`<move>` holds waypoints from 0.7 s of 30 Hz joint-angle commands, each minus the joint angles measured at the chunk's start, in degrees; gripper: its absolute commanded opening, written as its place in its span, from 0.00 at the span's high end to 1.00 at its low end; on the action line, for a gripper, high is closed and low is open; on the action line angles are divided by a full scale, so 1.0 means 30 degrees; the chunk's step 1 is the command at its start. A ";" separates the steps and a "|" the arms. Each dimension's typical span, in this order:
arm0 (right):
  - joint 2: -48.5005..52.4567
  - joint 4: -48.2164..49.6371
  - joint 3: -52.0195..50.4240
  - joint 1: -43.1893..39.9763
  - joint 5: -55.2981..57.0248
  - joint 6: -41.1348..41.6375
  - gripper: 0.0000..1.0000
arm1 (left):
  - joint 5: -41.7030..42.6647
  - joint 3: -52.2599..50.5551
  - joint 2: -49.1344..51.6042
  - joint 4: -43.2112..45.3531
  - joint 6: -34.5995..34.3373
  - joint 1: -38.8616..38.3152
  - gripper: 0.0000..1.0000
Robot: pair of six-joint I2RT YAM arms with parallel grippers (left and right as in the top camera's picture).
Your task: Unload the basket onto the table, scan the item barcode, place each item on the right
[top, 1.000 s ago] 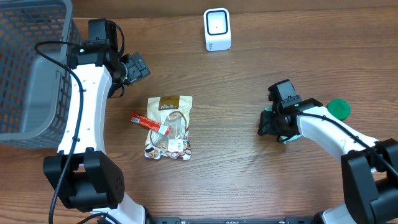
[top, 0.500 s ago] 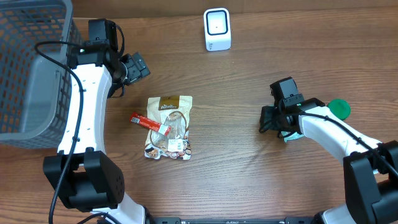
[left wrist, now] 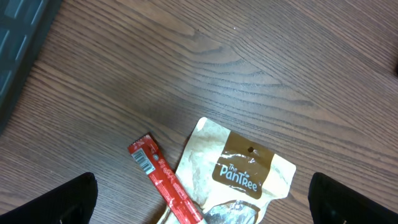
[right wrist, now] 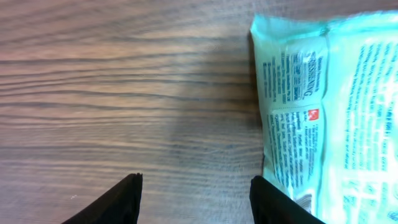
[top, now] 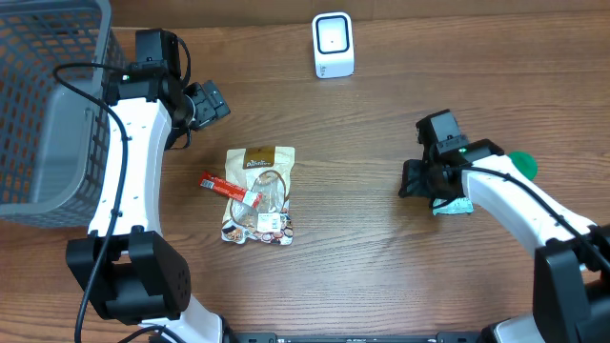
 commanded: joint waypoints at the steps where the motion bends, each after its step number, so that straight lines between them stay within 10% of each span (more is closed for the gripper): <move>1: -0.0838 -0.0510 0.0845 -0.0087 0.0044 -0.0423 0.42 | -0.0109 0.0240 -0.0131 0.0007 0.0233 -0.0015 0.00; 21: -0.0772 -0.0270 -0.1683 -0.0015 0.1362 -0.0401 0.38 | -0.0109 0.0240 -0.0131 0.0007 0.0233 -0.0015 0.00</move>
